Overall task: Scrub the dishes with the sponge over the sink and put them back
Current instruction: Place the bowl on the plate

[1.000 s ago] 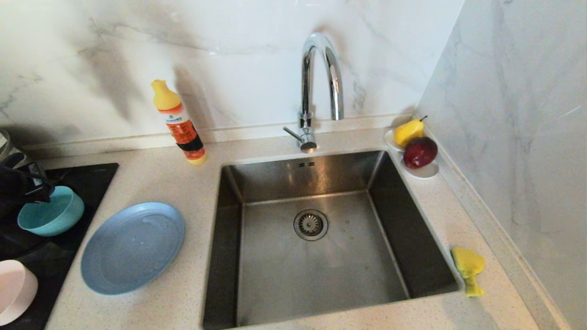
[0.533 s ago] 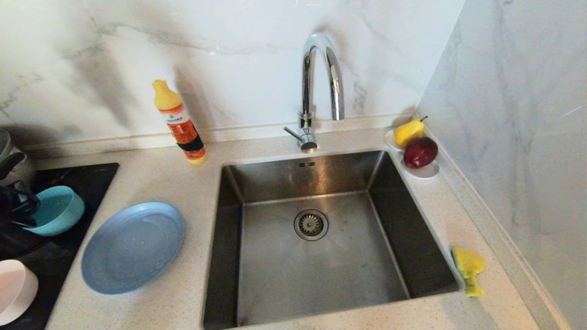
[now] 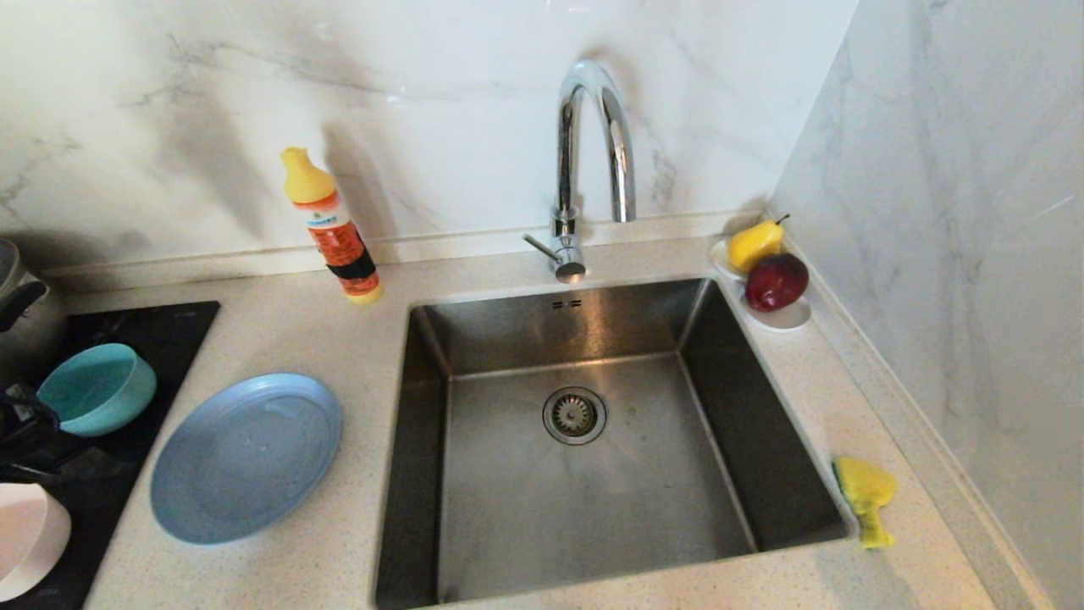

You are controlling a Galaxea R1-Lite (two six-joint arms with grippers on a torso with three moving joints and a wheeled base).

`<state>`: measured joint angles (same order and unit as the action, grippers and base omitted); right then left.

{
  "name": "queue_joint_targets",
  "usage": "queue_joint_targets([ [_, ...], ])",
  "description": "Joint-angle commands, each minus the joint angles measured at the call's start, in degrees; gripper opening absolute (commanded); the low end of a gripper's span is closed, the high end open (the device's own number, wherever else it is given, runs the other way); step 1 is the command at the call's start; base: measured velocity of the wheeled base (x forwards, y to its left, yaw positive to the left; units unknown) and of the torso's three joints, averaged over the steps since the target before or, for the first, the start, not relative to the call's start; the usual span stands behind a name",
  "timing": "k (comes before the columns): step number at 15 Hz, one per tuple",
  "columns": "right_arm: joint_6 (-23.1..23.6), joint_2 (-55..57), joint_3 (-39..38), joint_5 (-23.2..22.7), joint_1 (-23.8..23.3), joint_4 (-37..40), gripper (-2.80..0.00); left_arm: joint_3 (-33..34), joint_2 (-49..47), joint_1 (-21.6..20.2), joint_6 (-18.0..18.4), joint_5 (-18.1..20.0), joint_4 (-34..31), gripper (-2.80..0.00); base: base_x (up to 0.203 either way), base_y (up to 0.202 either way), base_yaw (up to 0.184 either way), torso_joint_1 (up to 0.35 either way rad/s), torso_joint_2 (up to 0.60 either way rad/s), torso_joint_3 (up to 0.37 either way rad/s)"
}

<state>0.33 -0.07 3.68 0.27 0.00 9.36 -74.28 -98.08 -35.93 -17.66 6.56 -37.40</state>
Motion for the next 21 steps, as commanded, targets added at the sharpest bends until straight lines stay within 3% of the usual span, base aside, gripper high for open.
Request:
queue_joint_targets([
  [1, 0.0, 0.1, 0.0, 0.0, 0.0, 0.0, -2.80, 1.2, 1.6, -0.2, -0.4, 0.2, -0.3, 0.00, 0.000, 0.000, 0.000, 0.000, 0.00, 0.000],
  [9, 0.0, 0.1, 0.0, 0.0, 0.0, 0.0, -2.80, 1.7, 1.8, -2.7, -0.6, 1.7, -0.6, 0.00, 0.000, 0.000, 0.000, 0.000, 0.00, 0.000],
  [11, 0.0, 0.1, 0.0, 0.0, 0.0, 0.0, -2.80, 1.8, 1.7, -2.9, -0.6, 3.9, -0.8, 0.00, 0.000, 0.000, 0.000, 0.000, 0.00, 0.000],
  [21, 0.0, 0.1, 0.0, 0.0, 0.0, 0.0, -2.80, 3.9, -4.3, -7.0, 0.0, 4.2, -0.1, 0.00, 0.000, 0.000, 0.000, 0.000, 0.00, 0.000],
])
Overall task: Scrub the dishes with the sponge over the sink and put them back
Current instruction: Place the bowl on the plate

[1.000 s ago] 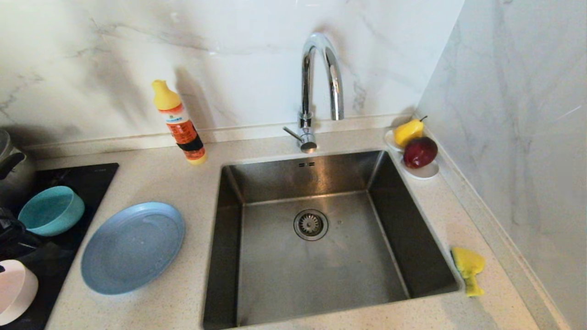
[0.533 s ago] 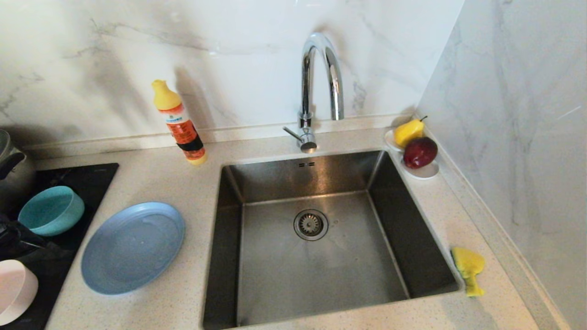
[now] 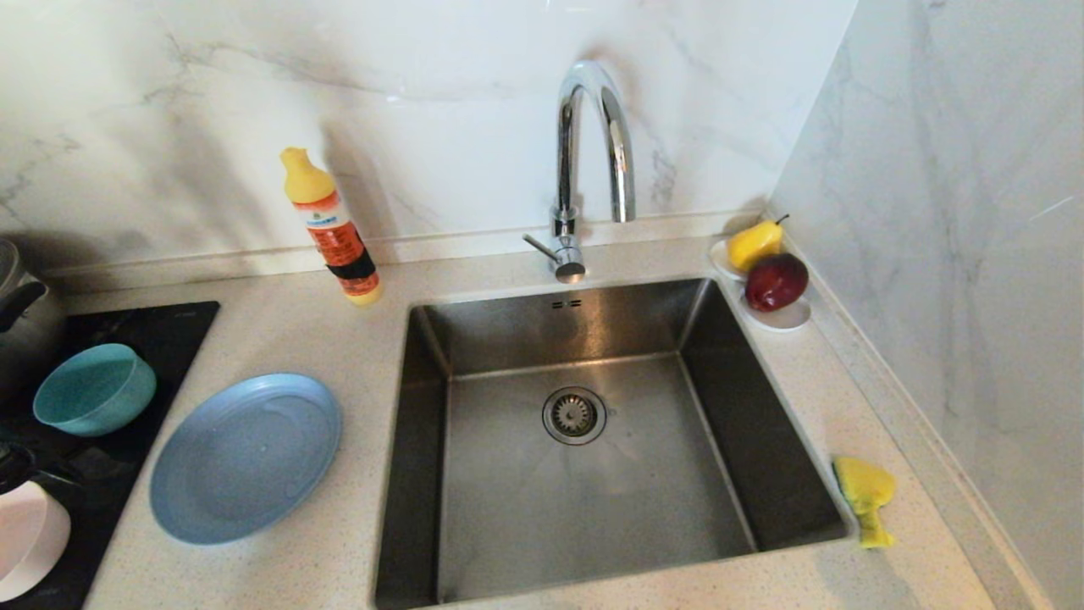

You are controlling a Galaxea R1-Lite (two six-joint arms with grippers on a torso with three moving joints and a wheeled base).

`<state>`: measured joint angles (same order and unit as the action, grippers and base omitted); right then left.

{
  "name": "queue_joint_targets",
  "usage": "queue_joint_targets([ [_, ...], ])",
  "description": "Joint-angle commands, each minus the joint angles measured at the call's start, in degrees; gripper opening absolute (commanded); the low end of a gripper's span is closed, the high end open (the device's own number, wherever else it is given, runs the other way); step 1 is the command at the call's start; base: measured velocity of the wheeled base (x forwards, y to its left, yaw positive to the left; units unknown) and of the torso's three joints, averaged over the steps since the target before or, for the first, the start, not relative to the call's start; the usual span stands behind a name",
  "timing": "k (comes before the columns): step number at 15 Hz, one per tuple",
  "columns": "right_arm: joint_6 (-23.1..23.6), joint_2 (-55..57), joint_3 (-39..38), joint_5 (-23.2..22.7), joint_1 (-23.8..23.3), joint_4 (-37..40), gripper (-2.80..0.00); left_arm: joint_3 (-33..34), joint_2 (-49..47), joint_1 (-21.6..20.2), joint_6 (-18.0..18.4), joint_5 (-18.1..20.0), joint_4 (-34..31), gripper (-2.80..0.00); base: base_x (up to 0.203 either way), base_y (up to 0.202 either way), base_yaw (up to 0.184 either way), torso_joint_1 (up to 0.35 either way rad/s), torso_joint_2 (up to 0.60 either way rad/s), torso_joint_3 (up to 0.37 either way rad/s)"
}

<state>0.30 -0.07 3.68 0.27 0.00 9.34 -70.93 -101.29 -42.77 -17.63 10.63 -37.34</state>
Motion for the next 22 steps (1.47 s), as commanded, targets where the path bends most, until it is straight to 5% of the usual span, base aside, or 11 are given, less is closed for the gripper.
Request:
queue_joint_targets([
  [1, 0.0, 0.1, 0.0, 0.0, 0.0, 0.1, -2.80, 0.6, -1.2, -0.2, 0.1, 0.1, 0.0, 0.00, 0.000, 0.000, 0.000, 0.000, 0.00, 0.000],
  [13, 0.0, 0.1, 0.0, 0.0, 0.0, 0.1, -2.80, 4.2, -5.3, -0.2, 0.1, -0.1, 6.2, 0.00, 0.000, 0.000, 0.000, 0.000, 0.00, 0.000],
  [14, 0.0, 0.1, 0.0, 0.0, 0.0, 0.1, -2.80, 4.5, -5.5, -0.2, 0.1, 0.0, 6.9, -2.80, 0.000, 0.000, 0.000, 0.000, 0.00, 0.000],
  [22, 0.0, 0.1, 0.0, 0.0, 0.0, 0.1, -2.80, 4.9, -6.7, -0.2, 0.0, 0.3, 8.5, -2.80, 0.000, 0.000, 0.000, 0.000, 0.00, 0.000],
])
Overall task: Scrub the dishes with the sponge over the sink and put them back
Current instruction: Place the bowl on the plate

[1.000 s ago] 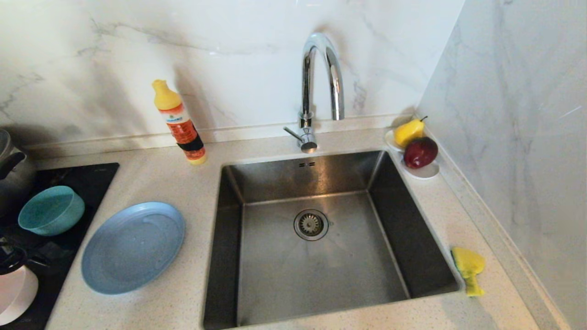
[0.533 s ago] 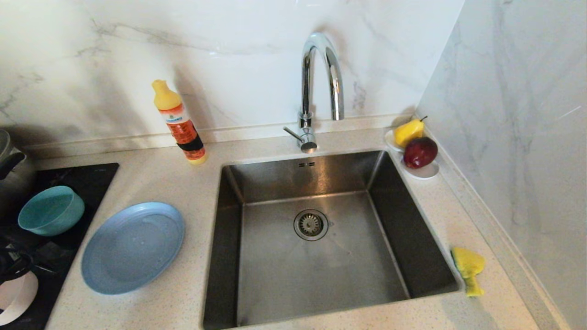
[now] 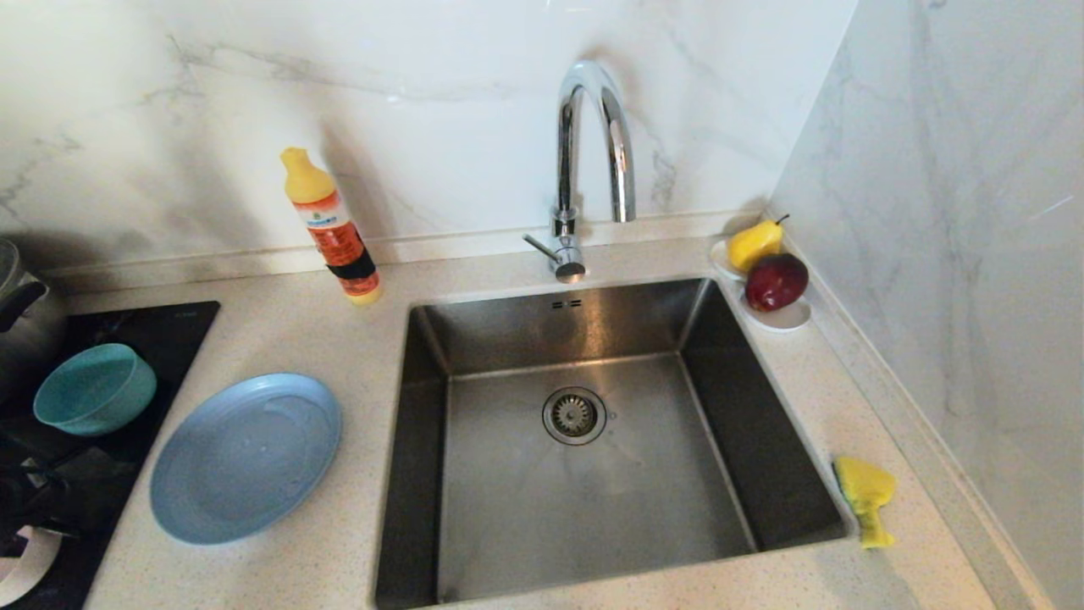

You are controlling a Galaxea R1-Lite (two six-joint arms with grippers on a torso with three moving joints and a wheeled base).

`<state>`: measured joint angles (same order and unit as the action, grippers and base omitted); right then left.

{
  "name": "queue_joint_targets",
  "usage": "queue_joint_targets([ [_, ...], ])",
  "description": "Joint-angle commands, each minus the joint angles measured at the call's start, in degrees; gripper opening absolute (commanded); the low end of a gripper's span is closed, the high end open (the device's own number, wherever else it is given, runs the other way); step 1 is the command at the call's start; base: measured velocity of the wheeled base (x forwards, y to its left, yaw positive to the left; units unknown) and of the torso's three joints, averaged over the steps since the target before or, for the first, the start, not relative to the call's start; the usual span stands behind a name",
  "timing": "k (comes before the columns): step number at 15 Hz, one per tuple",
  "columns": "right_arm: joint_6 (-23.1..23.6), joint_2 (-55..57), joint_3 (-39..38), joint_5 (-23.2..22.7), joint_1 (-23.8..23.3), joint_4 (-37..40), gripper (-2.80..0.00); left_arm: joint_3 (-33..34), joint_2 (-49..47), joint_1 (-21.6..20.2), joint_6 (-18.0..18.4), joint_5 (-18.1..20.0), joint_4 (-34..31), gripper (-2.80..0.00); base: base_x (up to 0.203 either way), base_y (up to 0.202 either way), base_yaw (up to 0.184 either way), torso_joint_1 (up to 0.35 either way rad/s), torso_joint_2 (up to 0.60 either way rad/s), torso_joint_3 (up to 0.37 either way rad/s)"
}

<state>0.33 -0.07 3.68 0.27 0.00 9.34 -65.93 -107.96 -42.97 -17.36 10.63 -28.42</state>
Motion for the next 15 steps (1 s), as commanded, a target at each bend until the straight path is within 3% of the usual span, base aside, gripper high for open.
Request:
queue_joint_targets([
  [1, 0.0, 0.1, 0.1, 0.0, 0.0, 0.1, -2.80, -0.4, 0.7, 0.0, -0.6, 0.4, -0.8, -2.80, 0.000, 0.000, 0.000, 0.000, 0.00, 0.000],
  [4, 0.0, 0.1, 0.0, 0.0, 0.0, 0.1, -2.80, -1.1, 5.1, 0.1, -0.6, 1.1, -2.9, -2.80, 0.000, 0.000, 0.000, 0.000, 0.00, 0.000],
  [9, 0.0, 0.1, 0.0, 0.0, 0.0, 0.1, -2.80, -7.6, 15.5, 1.7, 0.2, 6.1, -15.1, -2.80, 0.000, 0.000, 0.000, 0.000, 0.00, 0.000],
  [12, 0.0, 0.1, 0.0, 0.0, 0.0, 0.1, -2.80, -8.6, 19.3, 11.4, -0.7, 5.9, -16.6, -2.80, 0.000, 0.000, 0.000, 0.000, 0.00, 0.000],
  [15, 0.0, 0.1, 0.0, 0.0, 0.0, 0.0, -2.80, -9.9, 18.5, 24.1, -6.6, 0.7, -16.4, -2.80, 0.000, 0.000, 0.000, 0.000, 0.00, 0.000],
])
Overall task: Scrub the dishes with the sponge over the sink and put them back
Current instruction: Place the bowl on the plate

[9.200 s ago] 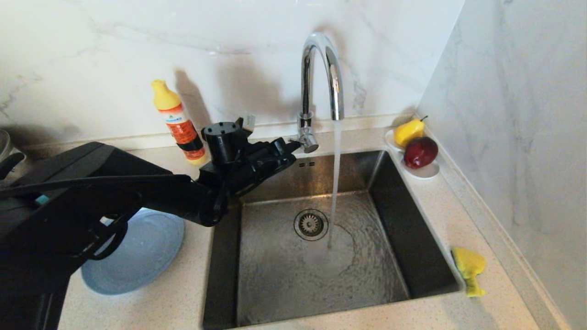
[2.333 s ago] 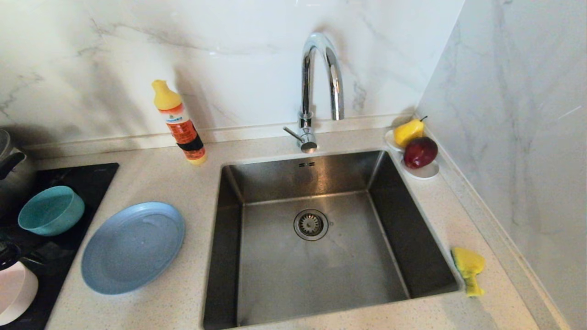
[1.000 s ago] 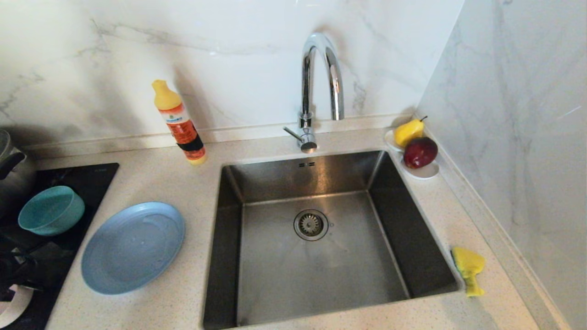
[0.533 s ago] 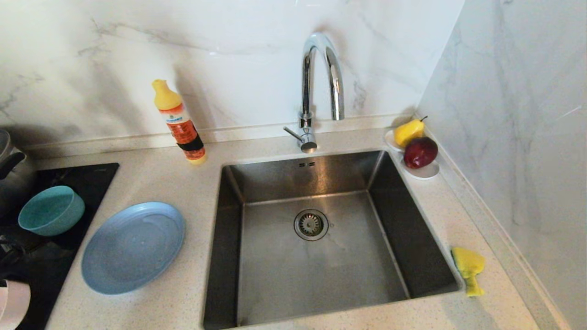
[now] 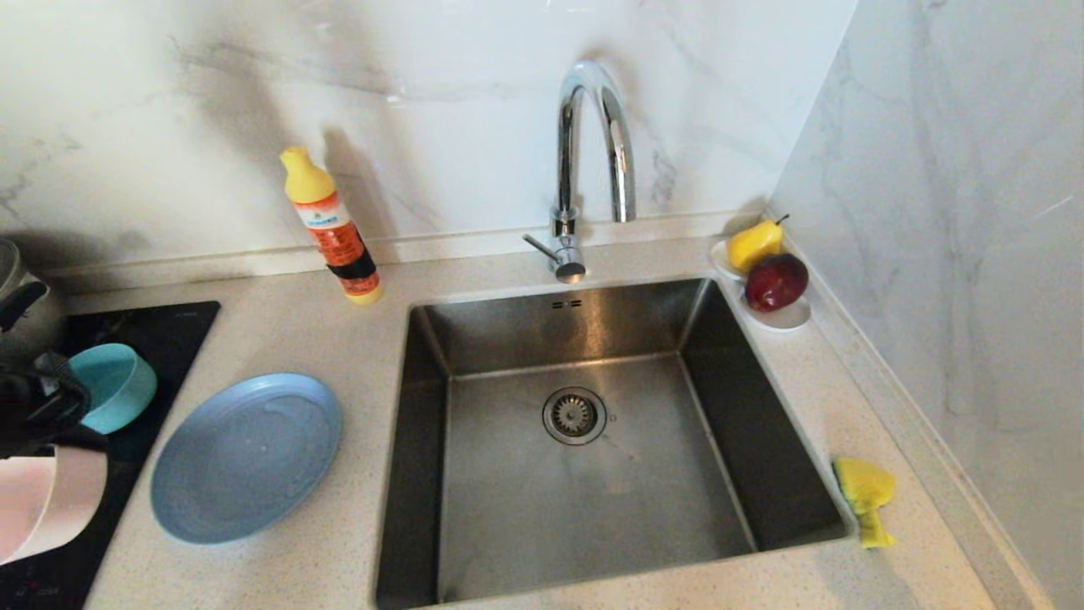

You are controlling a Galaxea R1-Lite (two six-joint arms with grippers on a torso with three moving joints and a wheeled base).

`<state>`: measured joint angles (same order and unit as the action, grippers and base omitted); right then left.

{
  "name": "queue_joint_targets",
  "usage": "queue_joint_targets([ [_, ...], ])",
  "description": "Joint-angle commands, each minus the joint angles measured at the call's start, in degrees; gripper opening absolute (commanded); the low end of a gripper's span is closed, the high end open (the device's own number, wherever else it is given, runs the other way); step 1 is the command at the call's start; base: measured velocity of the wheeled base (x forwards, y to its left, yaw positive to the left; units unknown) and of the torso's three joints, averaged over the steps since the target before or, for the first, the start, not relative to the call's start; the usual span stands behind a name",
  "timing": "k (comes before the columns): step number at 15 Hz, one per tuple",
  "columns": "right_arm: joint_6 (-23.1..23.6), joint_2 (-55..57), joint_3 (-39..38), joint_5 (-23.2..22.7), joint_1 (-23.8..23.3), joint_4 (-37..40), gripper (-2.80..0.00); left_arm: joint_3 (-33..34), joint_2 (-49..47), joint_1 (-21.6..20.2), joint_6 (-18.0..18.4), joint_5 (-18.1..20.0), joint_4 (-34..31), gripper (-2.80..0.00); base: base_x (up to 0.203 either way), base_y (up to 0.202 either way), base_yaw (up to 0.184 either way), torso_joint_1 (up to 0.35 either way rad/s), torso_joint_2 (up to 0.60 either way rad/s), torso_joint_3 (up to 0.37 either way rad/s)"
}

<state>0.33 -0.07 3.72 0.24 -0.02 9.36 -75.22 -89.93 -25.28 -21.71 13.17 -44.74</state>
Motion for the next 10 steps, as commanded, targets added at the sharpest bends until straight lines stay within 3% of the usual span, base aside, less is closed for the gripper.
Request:
queue_joint_targets([
  [1, 0.0, 0.1, 0.0, 0.0, 0.0, 0.0, -2.80, -0.8, -0.4, 10.6, -4.3, -3.7, 0.6, -2.80, 0.000, 0.000, 0.000, 0.000, 0.00, 0.000],
  [3, 0.0, 0.1, 0.0, 0.0, 0.0, 0.0, -2.80, -0.5, -3.7, 18.5, -9.4, -8.3, 3.7, -2.80, 0.000, 0.000, 0.000, 0.000, 0.00, 0.000],
  [5, 0.0, 0.1, 0.0, 0.0, 0.0, 0.0, -2.80, -0.3, -8.6, 22.1, -12.5, -12.2, 6.7, -2.80, 0.000, 0.000, 0.000, 0.000, 0.00, 0.000],
  [10, 0.0, 0.1, 0.0, 0.0, 0.0, 0.0, -2.80, -0.8, -14.8, 23.2, -14.0, -13.8, 12.3, -2.80, 0.000, 0.000, 0.000, 0.000, 0.00, 0.000],
])
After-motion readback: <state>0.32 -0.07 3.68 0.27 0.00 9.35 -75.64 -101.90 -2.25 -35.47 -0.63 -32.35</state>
